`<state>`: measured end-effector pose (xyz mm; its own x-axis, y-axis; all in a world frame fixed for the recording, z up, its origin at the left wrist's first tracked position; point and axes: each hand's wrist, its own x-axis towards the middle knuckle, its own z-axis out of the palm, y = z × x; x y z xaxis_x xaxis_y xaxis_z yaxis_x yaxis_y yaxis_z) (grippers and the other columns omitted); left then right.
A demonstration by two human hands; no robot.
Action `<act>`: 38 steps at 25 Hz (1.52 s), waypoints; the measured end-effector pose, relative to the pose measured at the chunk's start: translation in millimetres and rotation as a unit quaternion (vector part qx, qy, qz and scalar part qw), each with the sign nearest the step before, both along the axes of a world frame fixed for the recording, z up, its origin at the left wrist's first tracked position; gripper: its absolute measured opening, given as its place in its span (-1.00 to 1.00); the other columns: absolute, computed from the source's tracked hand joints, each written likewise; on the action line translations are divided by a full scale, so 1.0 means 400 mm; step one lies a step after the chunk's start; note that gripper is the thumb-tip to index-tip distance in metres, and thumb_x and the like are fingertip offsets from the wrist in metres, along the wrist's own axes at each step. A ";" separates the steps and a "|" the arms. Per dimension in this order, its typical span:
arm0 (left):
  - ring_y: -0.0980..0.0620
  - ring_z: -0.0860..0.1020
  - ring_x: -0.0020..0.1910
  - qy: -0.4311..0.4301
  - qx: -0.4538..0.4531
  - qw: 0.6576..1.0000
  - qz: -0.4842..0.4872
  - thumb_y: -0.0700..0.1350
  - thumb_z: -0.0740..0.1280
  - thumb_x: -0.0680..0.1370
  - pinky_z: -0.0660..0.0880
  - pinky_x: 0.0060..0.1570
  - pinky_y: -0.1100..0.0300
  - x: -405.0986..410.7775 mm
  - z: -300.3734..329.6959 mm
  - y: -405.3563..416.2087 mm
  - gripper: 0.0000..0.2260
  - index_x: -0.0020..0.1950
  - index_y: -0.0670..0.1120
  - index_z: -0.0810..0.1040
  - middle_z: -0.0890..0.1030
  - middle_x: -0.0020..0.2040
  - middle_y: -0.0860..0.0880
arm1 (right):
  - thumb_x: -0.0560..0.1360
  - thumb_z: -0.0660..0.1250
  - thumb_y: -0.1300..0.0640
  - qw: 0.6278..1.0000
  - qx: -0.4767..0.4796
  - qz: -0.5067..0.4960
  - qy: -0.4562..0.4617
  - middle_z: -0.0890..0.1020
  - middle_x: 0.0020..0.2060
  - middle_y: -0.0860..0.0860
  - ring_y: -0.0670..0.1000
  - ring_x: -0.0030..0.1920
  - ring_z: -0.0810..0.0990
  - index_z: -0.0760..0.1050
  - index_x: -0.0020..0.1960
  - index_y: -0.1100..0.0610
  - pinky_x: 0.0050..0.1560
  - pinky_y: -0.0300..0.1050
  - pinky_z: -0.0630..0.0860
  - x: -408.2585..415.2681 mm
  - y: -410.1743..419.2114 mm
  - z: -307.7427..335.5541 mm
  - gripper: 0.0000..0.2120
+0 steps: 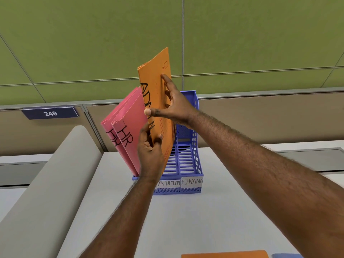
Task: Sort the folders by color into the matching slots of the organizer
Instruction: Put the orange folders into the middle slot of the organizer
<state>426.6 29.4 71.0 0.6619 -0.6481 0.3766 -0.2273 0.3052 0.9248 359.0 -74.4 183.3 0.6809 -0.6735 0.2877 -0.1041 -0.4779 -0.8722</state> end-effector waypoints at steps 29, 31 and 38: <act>-0.01 0.45 0.38 0.032 -0.001 0.999 -0.020 -0.21 0.24 0.62 0.46 0.32 -0.07 0.051 -0.063 -0.029 -0.61 0.43 0.04 0.32 0.49 0.37 -0.12 | 0.26 0.56 -0.16 0.999 0.011 -0.038 0.031 0.07 0.57 0.00 0.07 0.56 0.06 -0.10 0.54 -0.20 0.44 0.28 0.25 0.049 0.038 -0.139 0.09; 0.01 0.49 0.34 0.025 0.021 0.999 -0.015 -0.21 0.23 0.63 0.50 0.28 -0.02 0.053 -0.078 -0.030 -0.64 0.41 0.00 0.35 0.53 0.32 -0.10 | 0.26 0.56 -0.13 0.999 0.019 -0.035 0.036 0.07 0.57 0.00 0.06 0.56 0.07 -0.11 0.54 -0.19 0.45 0.26 0.25 0.049 0.042 -0.154 0.10; -0.06 0.57 -0.11 -0.004 0.114 0.993 0.041 -0.29 0.24 0.60 0.57 -0.04 0.09 0.042 -0.136 -0.001 -0.85 0.16 -0.24 0.45 0.54 -0.16 -0.10 | 0.26 0.59 -0.01 0.996 0.056 -0.030 0.062 0.11 0.56 -0.02 0.02 0.54 0.11 -0.13 0.57 -0.10 0.48 0.16 0.23 0.044 0.059 -0.225 0.14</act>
